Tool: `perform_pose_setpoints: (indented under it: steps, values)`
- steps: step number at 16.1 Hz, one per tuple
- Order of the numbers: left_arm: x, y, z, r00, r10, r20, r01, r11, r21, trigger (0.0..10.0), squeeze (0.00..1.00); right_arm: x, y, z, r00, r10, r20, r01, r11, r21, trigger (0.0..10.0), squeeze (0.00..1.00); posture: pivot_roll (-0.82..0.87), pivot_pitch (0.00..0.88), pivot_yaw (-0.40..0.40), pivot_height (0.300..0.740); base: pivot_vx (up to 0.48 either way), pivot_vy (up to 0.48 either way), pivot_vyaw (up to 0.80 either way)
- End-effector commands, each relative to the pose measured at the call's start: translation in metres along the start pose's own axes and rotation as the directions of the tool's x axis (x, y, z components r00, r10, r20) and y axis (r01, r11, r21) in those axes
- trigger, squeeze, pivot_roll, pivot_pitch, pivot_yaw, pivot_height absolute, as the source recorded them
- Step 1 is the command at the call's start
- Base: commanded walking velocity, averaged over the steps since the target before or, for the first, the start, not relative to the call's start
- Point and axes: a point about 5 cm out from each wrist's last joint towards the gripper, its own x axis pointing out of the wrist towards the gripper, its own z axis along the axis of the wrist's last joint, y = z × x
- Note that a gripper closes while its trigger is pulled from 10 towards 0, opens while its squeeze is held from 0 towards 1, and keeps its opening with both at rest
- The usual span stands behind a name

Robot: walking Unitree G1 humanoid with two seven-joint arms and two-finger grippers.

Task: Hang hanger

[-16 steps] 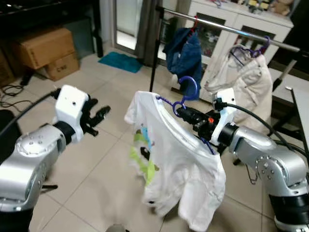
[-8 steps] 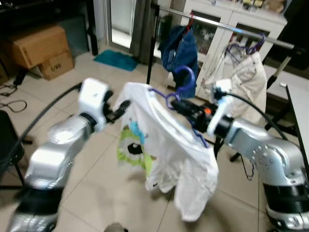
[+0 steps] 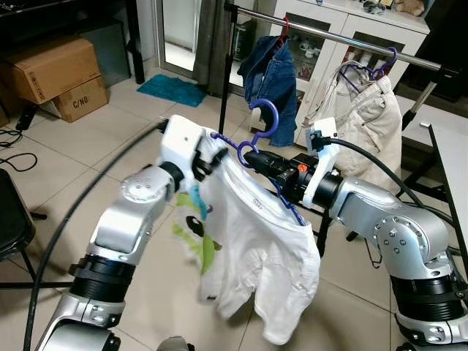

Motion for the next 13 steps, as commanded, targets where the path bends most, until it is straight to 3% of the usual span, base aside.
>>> perform_pose_setpoints:
  steps: [1,7,8,9,13]
  values:
    - [0.0015,-0.0137,0.0042,0.999,-0.053,0.004,0.052,0.998,0.019,10.0,0.00,0.0001,0.0042,0.0087,0.999,0.030,0.016,-0.030,0.999,-0.029,10.0,0.00,0.07,0.000,-0.116,0.740,0.000,0.000,0.00]
    - [-0.0023,-0.0148,-0.0037,0.999,0.045,-0.020,-0.044,0.999,0.024,10.0,0.00,0.0002,0.0044,0.0068,0.999,0.039,0.002,-0.039,0.999,-0.028,10.0,0.00,0.07,0.000,-0.123,0.740,0.000,0.000,0.00]
    - [-0.0019,-0.0137,-0.0042,0.998,0.058,-0.025,-0.058,0.998,0.020,8.4,0.00,0.0007,0.0046,0.0070,0.999,0.043,0.000,-0.043,0.999,-0.029,10.0,0.00,0.07,0.000,-0.127,0.740,0.000,0.000,0.00]
    - [-0.0019,-0.0130,-0.0038,0.997,0.069,-0.026,-0.069,0.998,0.012,0.0,0.00,0.0009,0.0046,0.0071,0.999,0.045,0.000,-0.045,0.999,-0.030,10.0,0.00,0.07,0.000,-0.127,0.740,0.000,0.000,0.00]
    - [-0.0015,-0.0183,-0.0023,0.993,0.116,-0.028,-0.116,0.993,-0.021,0.0,0.00,0.0005,-0.0001,0.0086,1.000,0.019,-0.002,-0.019,0.999,-0.037,10.0,0.00,0.07,0.000,-0.128,0.740,0.000,0.000,0.00]
